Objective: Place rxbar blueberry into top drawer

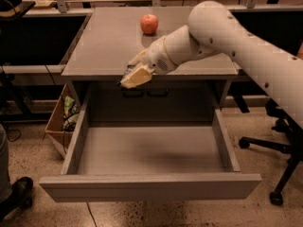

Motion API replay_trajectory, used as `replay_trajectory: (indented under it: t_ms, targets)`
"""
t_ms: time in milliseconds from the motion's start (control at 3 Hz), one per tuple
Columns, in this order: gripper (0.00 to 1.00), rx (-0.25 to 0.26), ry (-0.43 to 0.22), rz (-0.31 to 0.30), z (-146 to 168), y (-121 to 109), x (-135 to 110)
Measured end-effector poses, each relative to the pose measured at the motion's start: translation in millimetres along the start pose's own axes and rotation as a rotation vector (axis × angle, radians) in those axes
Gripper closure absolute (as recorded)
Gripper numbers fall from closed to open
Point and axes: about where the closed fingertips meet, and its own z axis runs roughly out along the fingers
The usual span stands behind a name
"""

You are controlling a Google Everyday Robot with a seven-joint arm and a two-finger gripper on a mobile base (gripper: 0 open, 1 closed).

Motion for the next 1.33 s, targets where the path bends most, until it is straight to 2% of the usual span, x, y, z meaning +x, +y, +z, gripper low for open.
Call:
replay_trajectory:
  t_ms: [333,667,1000,1333]
  targets:
    - [1.00,-0.043,0.010,-0.002,18,9,12]
    - [1.00,-0.053,0.041,0.001,15,28,34]
    - [1.00,-0.069,0.093,-0.008,19,52,64]
    - [1.00,-0.089,0.165,-0.016,48,67,110]
